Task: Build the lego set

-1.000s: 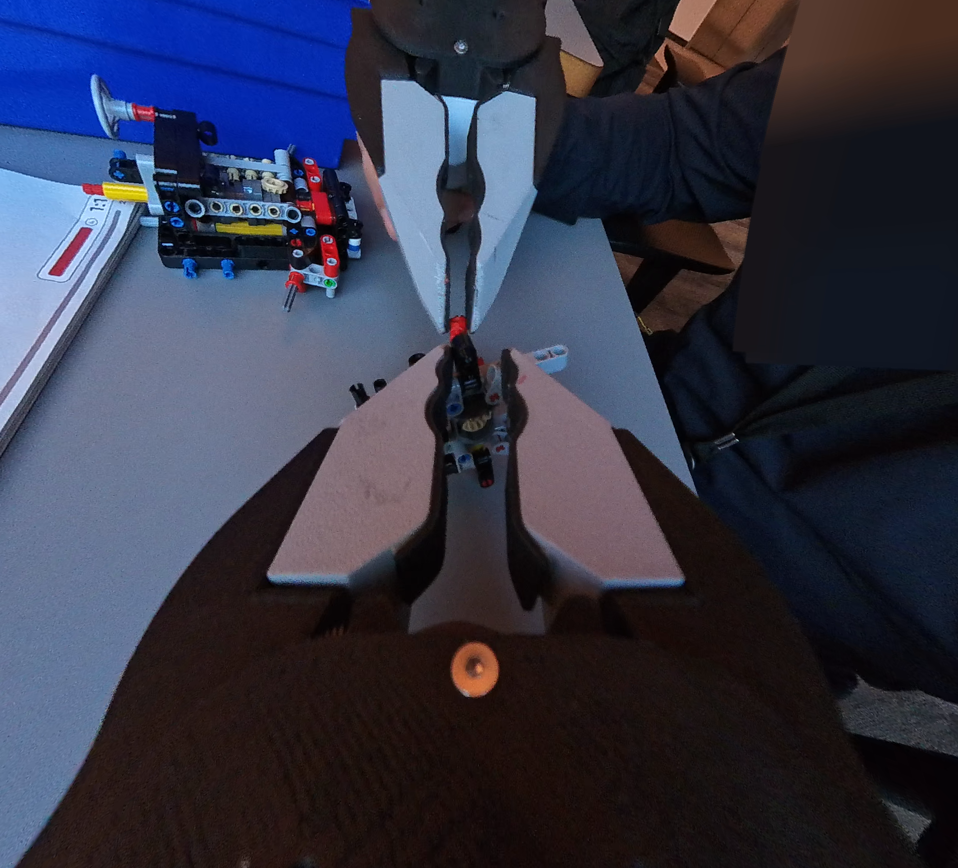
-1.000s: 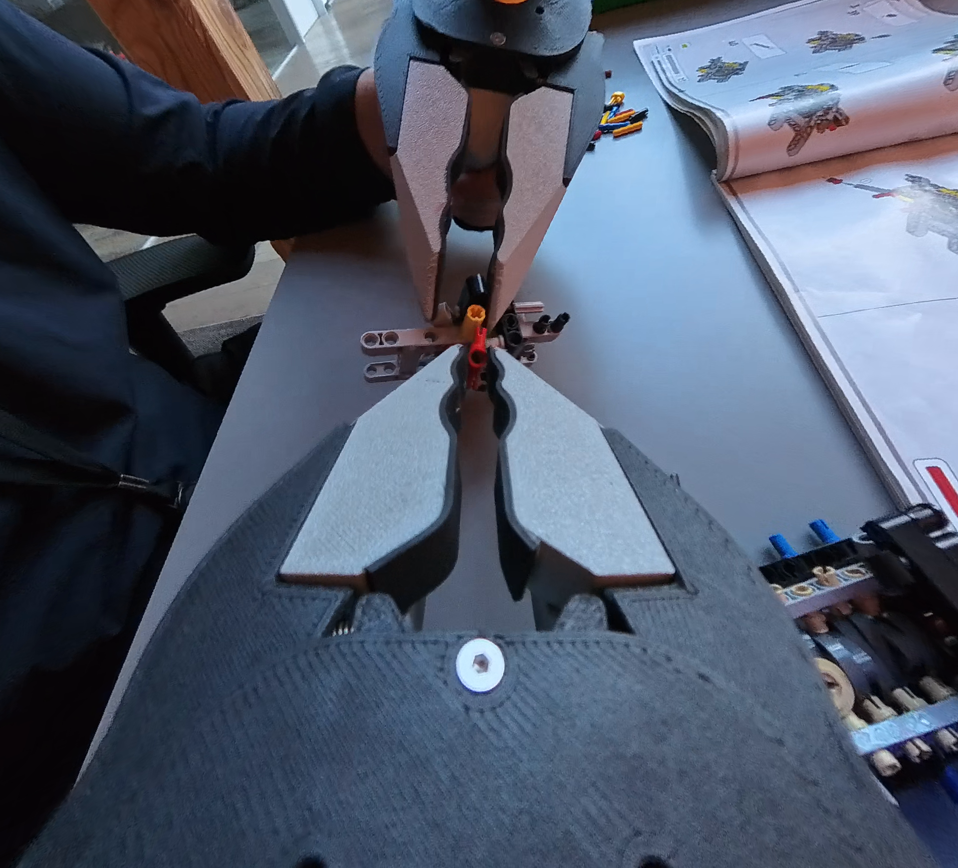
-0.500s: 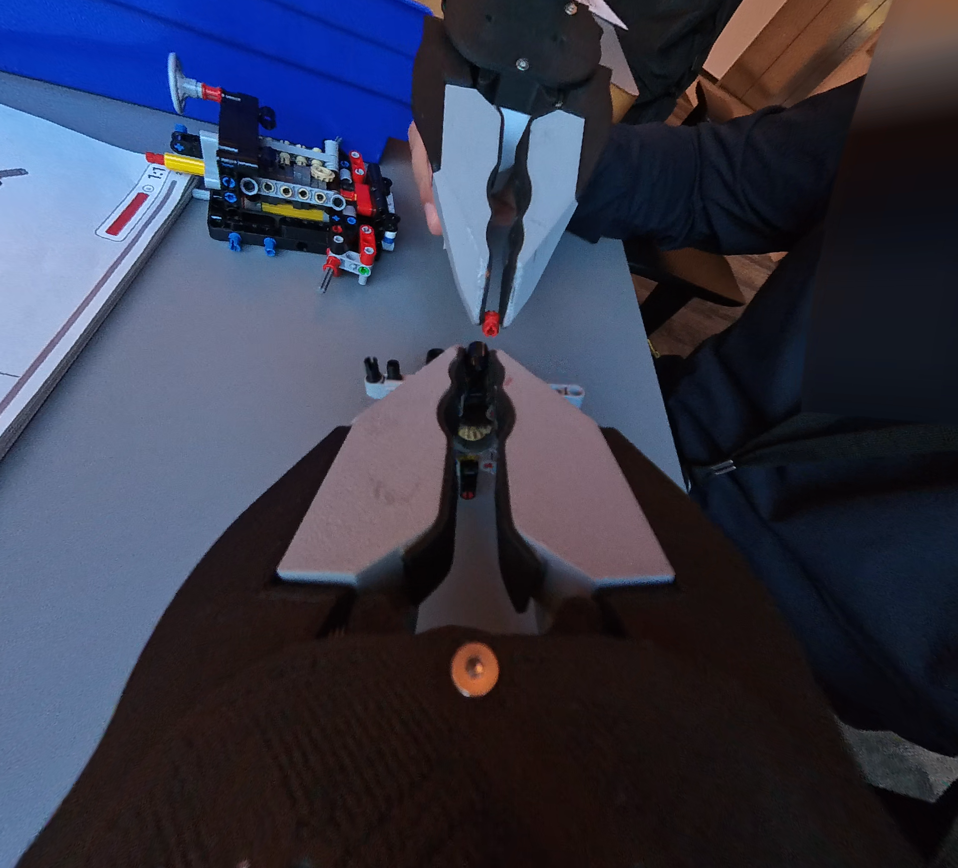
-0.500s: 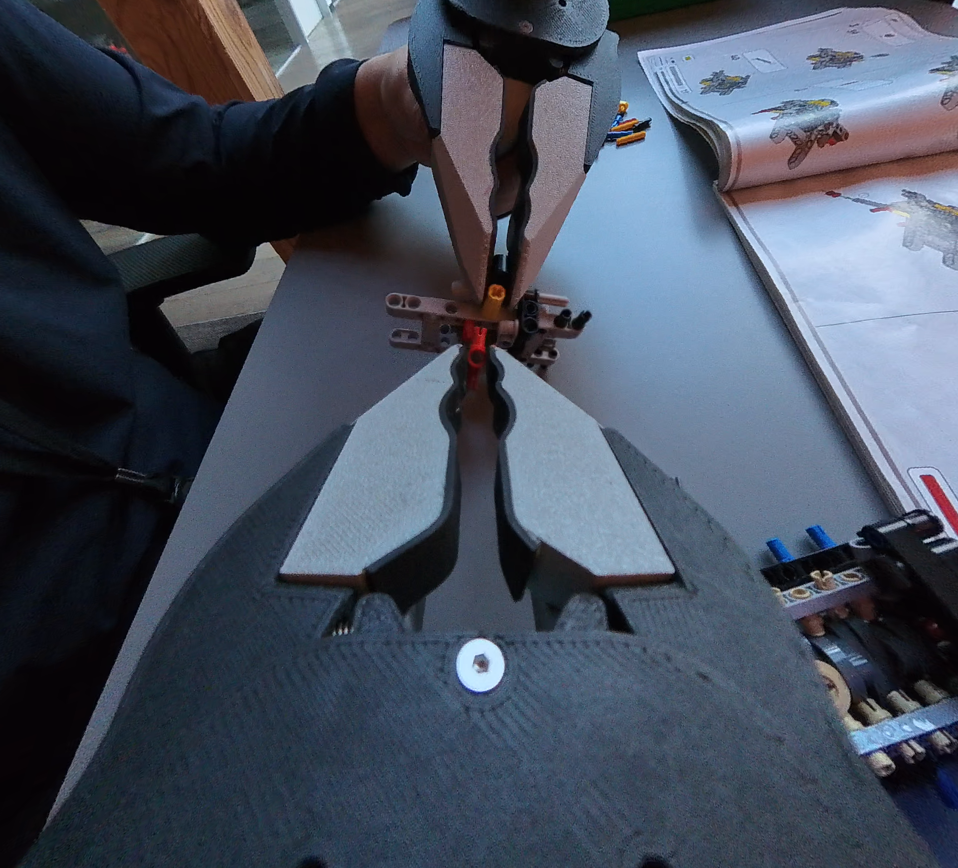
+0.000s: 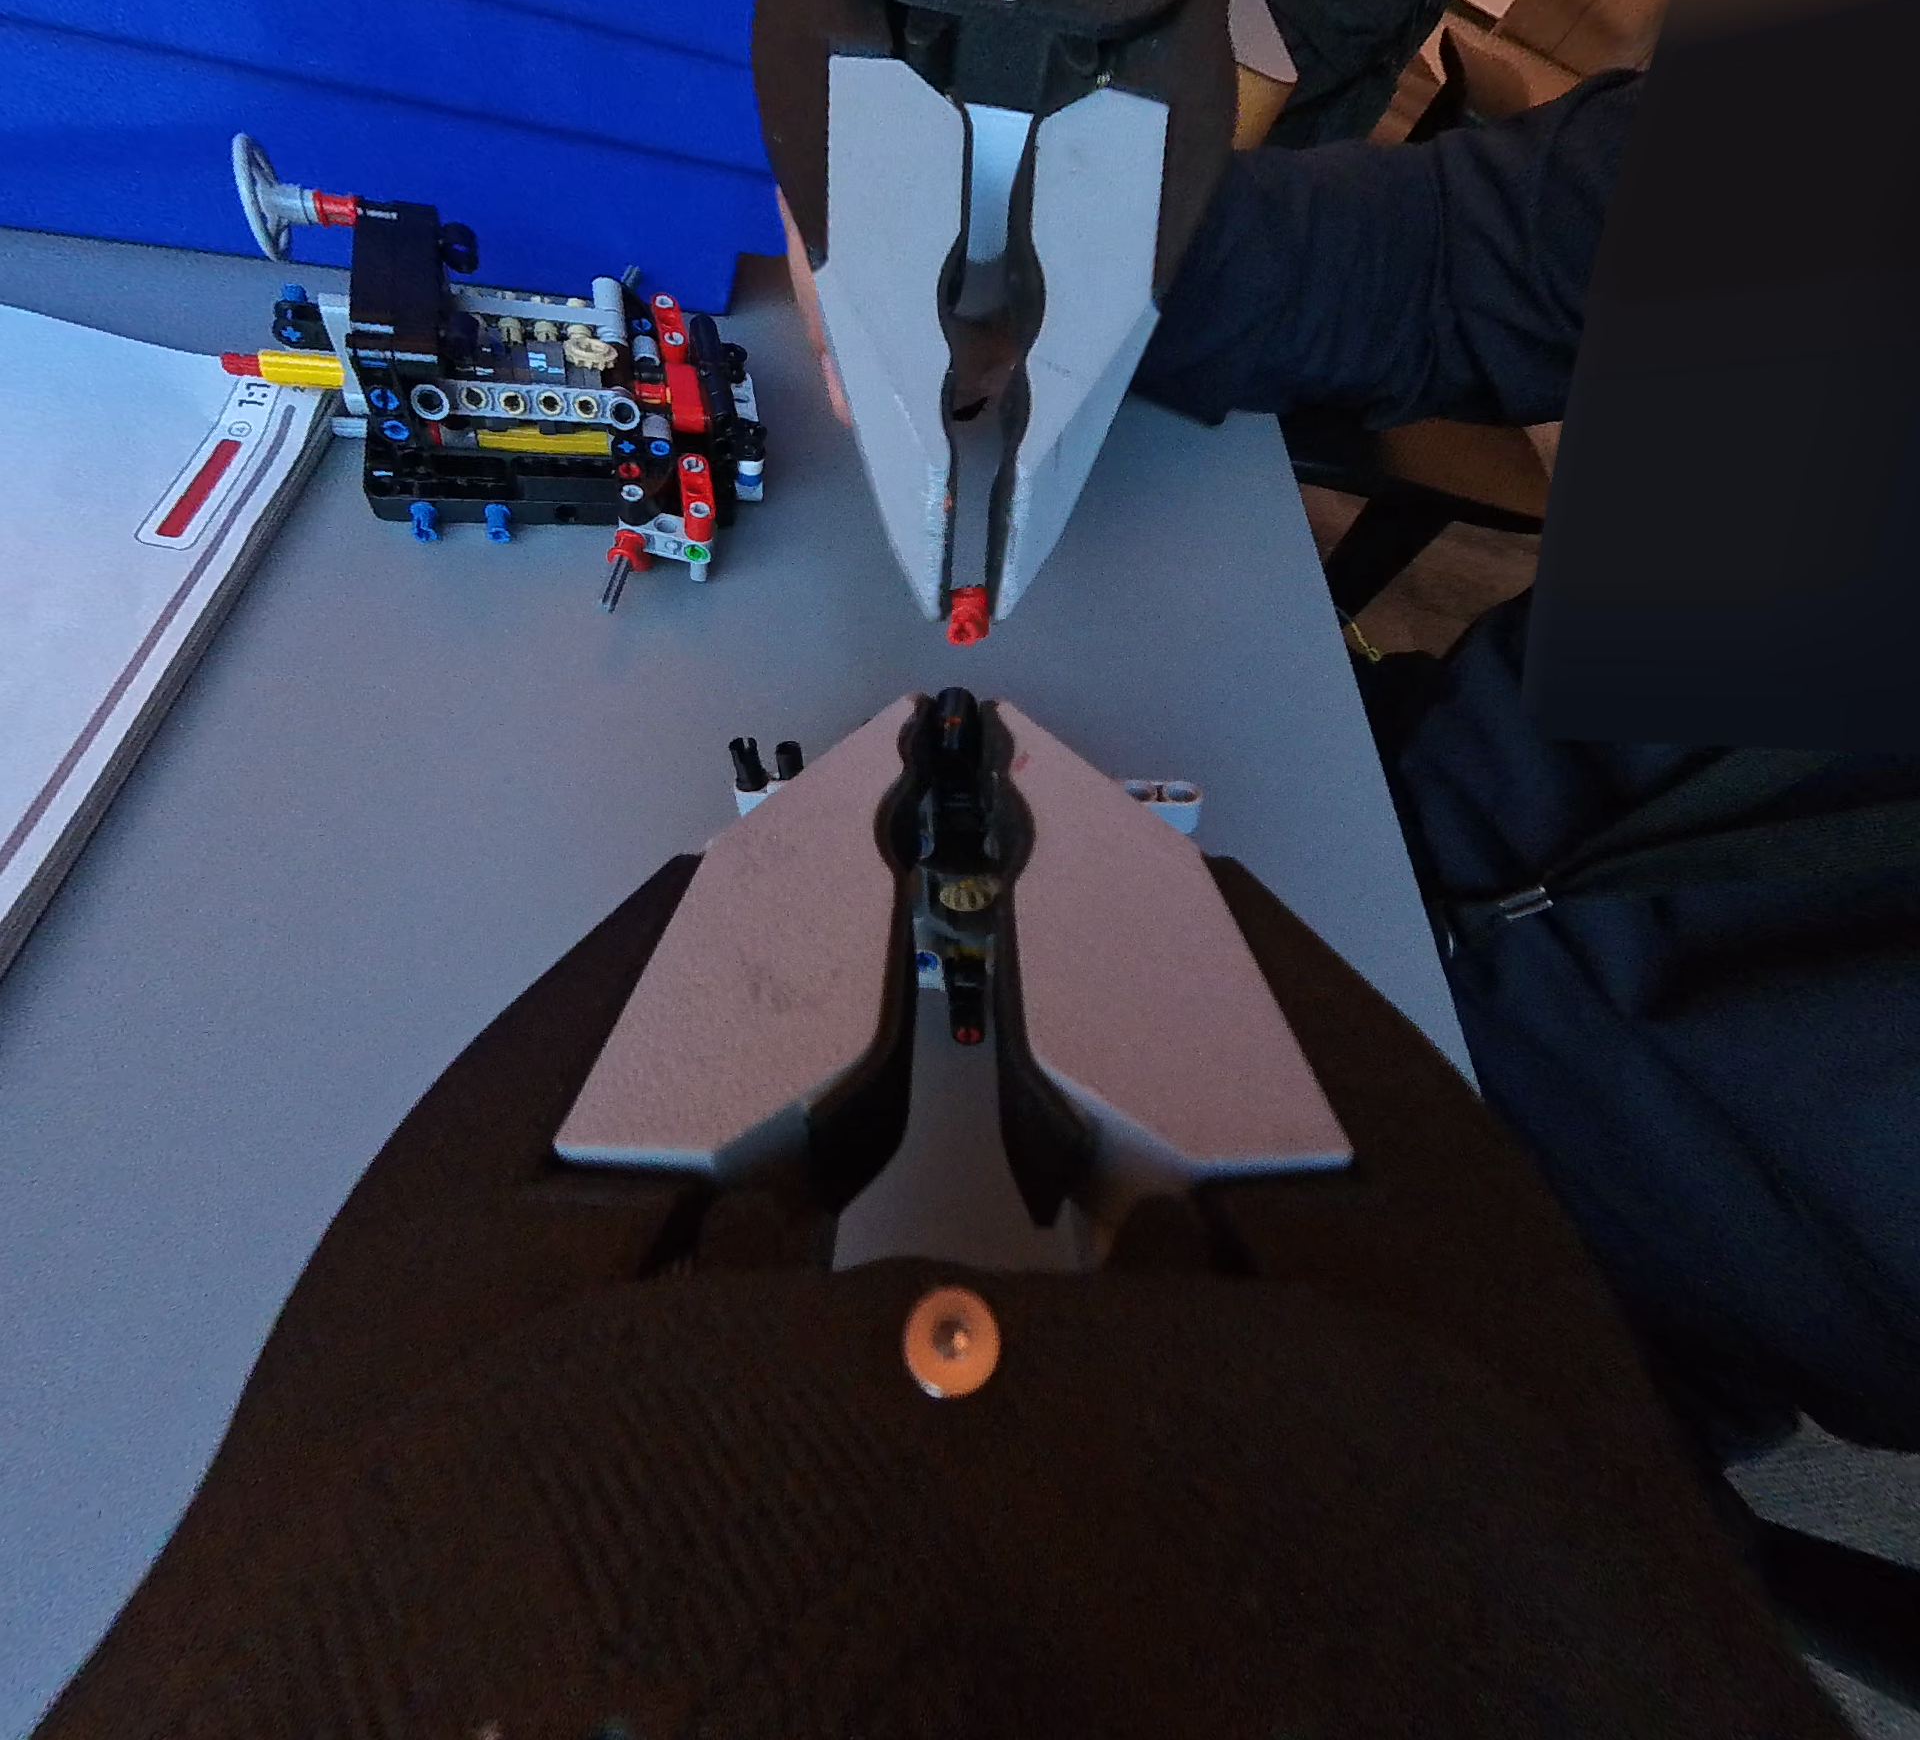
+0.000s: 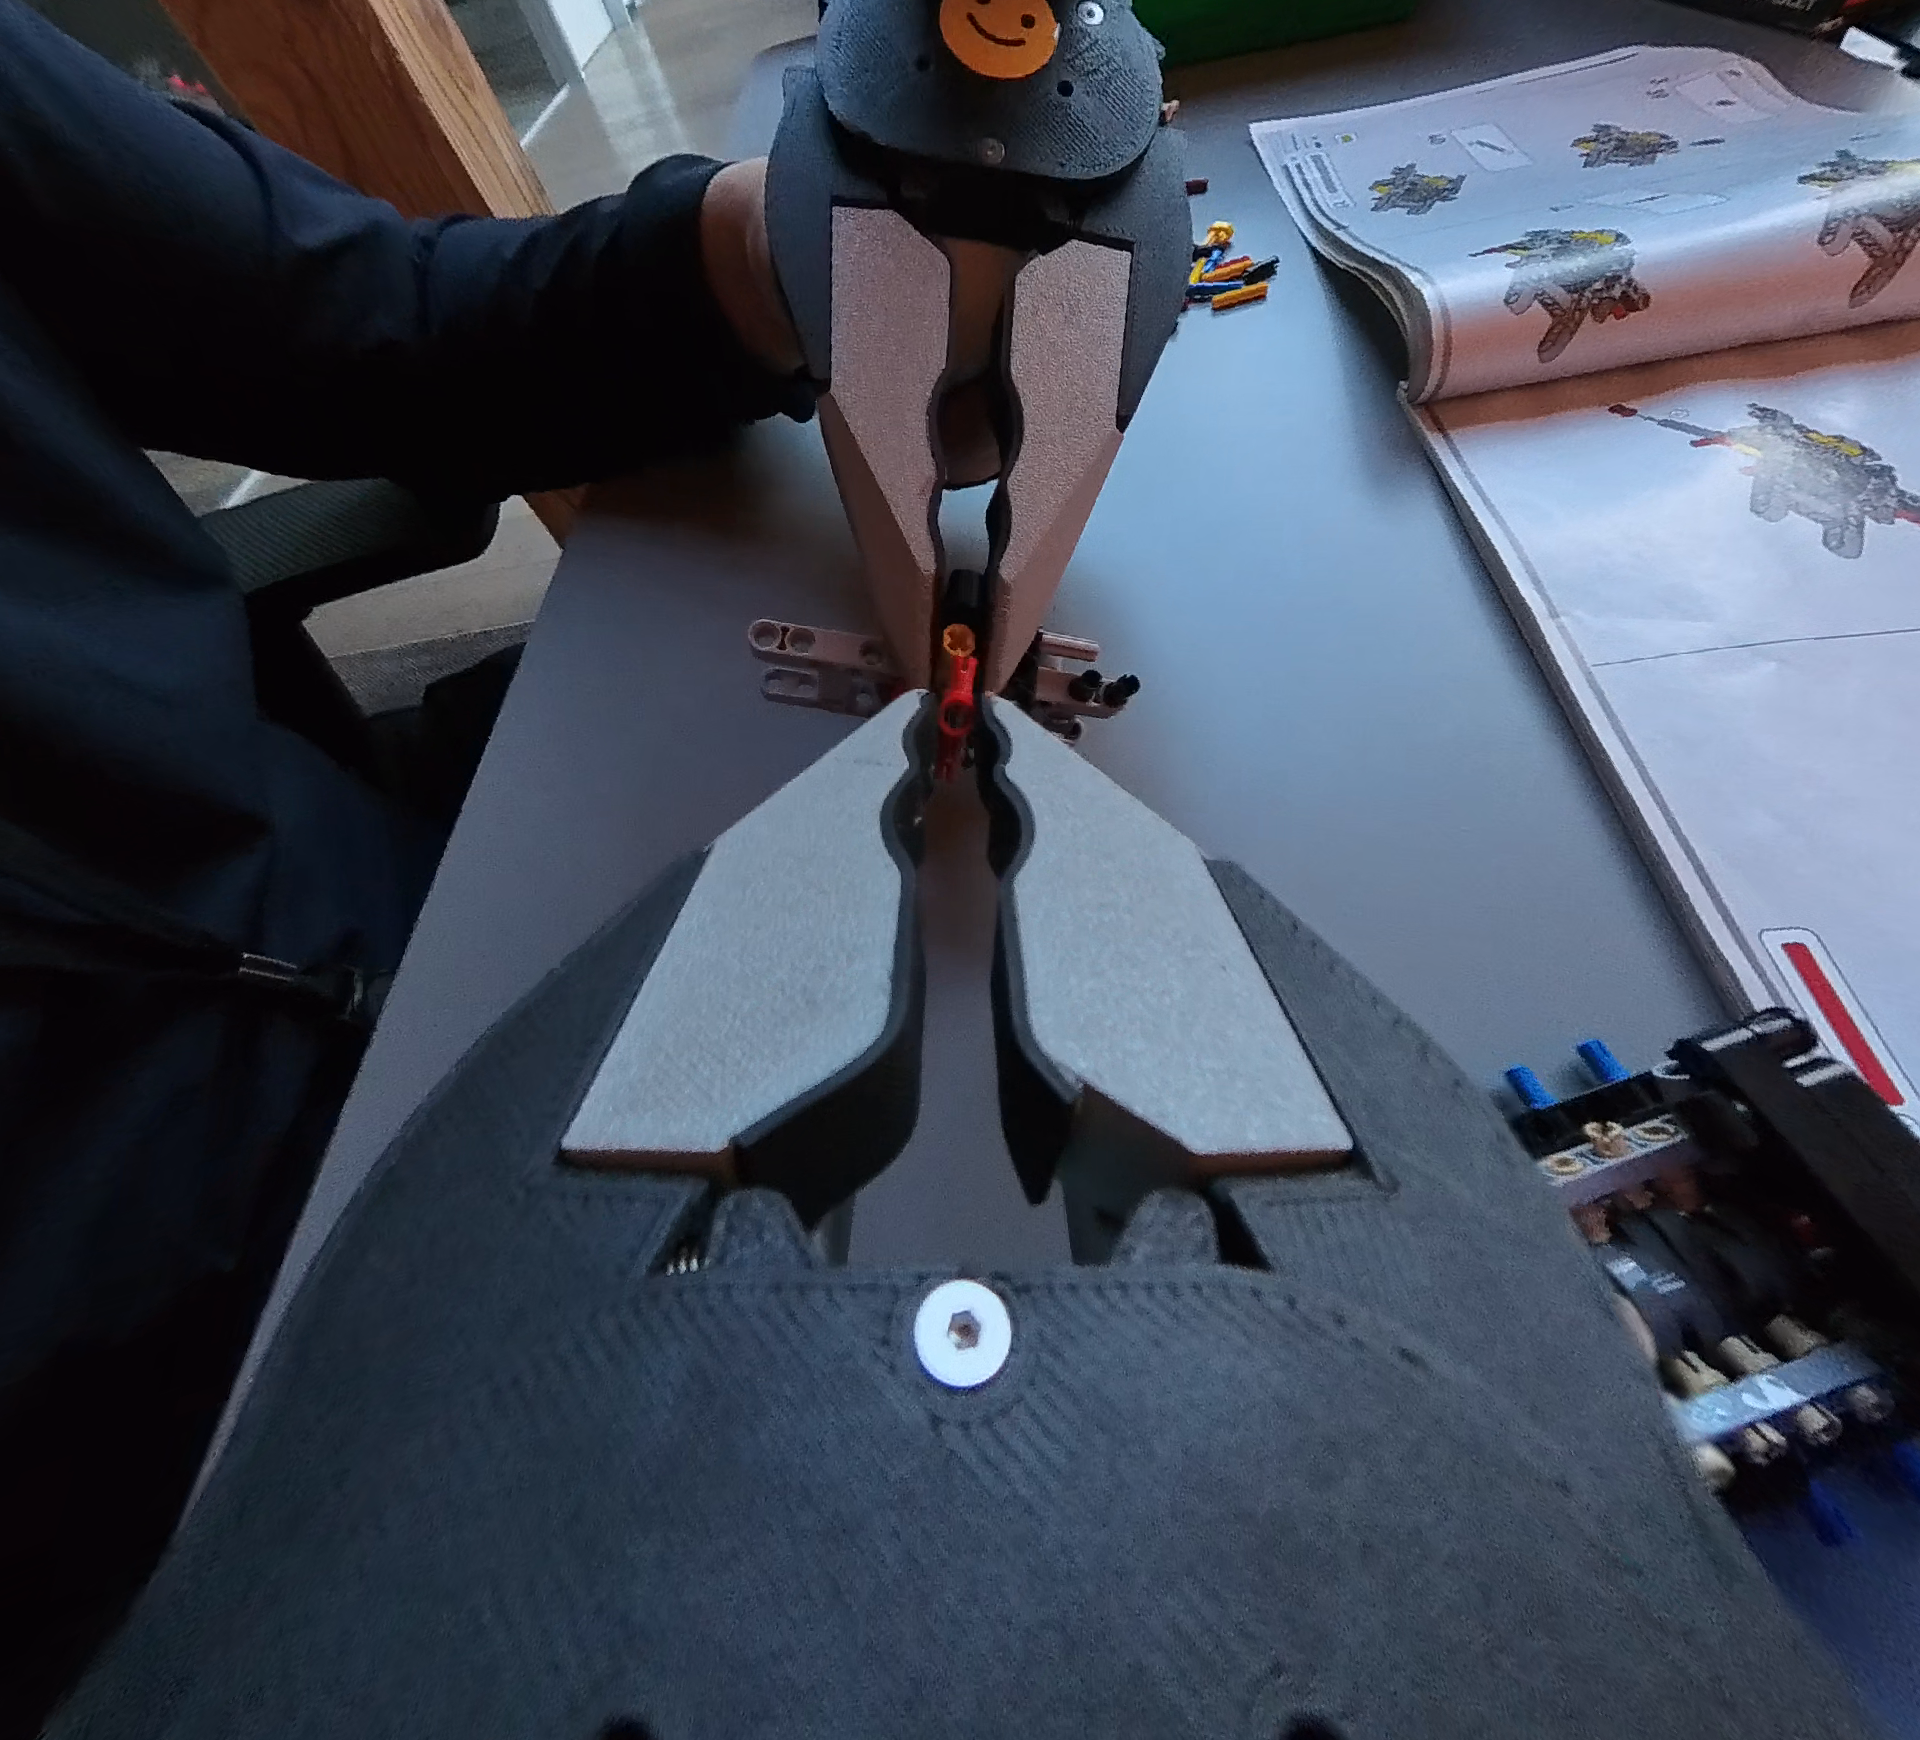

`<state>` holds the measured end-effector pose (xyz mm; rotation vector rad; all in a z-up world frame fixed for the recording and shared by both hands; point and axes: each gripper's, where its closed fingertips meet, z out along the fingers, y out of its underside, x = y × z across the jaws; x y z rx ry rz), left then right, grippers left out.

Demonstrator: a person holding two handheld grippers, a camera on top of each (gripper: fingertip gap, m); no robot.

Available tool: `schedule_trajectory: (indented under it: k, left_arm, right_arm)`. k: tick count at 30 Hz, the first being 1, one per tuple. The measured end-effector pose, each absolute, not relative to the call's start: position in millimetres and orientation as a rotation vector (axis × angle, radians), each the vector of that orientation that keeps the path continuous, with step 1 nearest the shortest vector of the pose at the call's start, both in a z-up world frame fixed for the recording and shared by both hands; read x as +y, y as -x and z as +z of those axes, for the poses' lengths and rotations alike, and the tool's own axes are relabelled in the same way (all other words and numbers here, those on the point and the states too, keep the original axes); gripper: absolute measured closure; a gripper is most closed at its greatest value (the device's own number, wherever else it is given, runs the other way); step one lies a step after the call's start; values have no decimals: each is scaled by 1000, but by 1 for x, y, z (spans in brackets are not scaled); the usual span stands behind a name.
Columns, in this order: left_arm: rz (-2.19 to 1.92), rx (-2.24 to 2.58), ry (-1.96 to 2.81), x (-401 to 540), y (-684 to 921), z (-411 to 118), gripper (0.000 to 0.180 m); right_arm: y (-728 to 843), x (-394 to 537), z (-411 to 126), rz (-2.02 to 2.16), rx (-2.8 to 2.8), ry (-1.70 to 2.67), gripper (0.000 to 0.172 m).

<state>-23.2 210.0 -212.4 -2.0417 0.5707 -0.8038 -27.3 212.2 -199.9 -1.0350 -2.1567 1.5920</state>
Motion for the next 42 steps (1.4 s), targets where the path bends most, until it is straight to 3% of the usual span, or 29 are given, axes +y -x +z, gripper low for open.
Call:
schedule_trajectory:
  k: [6,12,17,19,22,25,33,42]
  left_arm:
    - [-833,563,2051,209,25,-214,166]
    - [-859,570,2053,209,20,-217,165]
    - [-803,617,2109,209,16,-229,167]
    - [-764,663,2129,206,15,-234,180]
    - [-673,696,2199,204,19,-245,180]
    - [-674,672,2171,205,20,-234,166]
    - [-707,623,2245,199,13,-231,165]
    - [-580,591,2441,206,16,-251,166]
  right_arm:
    - [30,230,-193,1552,-2094,1060,168]
    - [14,268,-110,1681,-1640,819,169]
    - [16,265,-126,1505,-1700,818,168]
    - [13,267,-125,1512,-1663,830,168]
    - [7,271,-133,1516,-1632,897,168]
    - [-1,273,-155,1493,-1643,991,168]
    - [-9,263,-205,1335,-1784,1149,168]
    - [-6,250,-216,1323,-1877,1148,168]
